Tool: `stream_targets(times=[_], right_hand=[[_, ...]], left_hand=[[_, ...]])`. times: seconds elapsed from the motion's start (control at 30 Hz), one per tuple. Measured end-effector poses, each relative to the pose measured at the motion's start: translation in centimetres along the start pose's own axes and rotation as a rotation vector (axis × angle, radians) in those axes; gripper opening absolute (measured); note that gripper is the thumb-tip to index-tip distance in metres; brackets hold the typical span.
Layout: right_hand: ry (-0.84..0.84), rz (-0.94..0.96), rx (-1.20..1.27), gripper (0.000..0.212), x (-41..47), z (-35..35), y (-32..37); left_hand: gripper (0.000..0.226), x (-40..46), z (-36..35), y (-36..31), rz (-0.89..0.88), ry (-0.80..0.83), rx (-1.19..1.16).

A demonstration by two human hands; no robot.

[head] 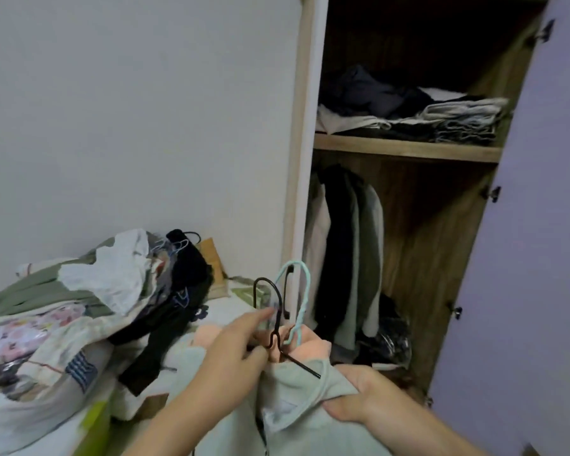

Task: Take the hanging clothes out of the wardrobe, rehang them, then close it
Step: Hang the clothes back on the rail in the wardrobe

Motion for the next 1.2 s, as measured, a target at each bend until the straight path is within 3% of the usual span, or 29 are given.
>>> stream_targets(times=[0.07, 0.17, 0.3, 0.47, 0.57, 0.73, 1.03, 1.13, 1.2], right_hand=[[-0.025, 0.007, 0.000, 0.094, -2.0, 1.5, -0.1], [-0.076, -0.002, -0.015, 0.051, -5.0, 4.5, -0.1], [-0.151, 0.021, -0.080, 0.058, -8.5, 9.3, -1.0], [-0.272, -0.033, 0.018, 0.053, -12.5, 15.7, -3.0], [-0.334, -0.061, 0.043, 0.048, -14.6, 19.5, -4.4], [-0.279, -0.144, 0.057, 0.026, -16.1, 22.6, -7.3], [-0.621, -0.067, -0.031, 0.071, -12.2, 29.7, -9.7], [-0.753, -0.043, 0.041, 0.059, -10.7, 33.3, -9.5], [-0.738, -0.034, -0.022, 0.060, -8.6, 35.5, -8.7]], left_hand=[[0.025, 0.8, -3.9, -2.9, 0.018, 0.013, -0.192], [0.002, 2.1, -8.9, -6.1, 0.069, -0.012, -0.447], [0.016, 4.0, -14.5, -10.8, 0.078, -0.051, -0.620], [0.027, 6.5, -20.3, -15.1, 0.087, -0.065, -0.748], [0.027, 8.1, -22.9, -16.3, 0.096, -0.051, -0.764], [0.028, 10.4, -27.8, -18.2, 0.070, 0.061, -0.697], [0.022, 17.3, -35.1, -19.0, 0.028, 0.261, -0.525], [0.024, 20.5, -36.3, -17.5, 0.010, 0.261, -0.448], [0.025, 22.6, -36.3, -15.5, 0.006, 0.174, -0.386]])
Point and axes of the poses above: each hand's wrist, its own x-axis towards the middle knuckle, its own z-axis out of the back of the hand, y = z × x, the point moved 9 cm from there along x, towards the middle knuckle, and after that the axes turned 4 degrees about -z, right-handed, at the moved point
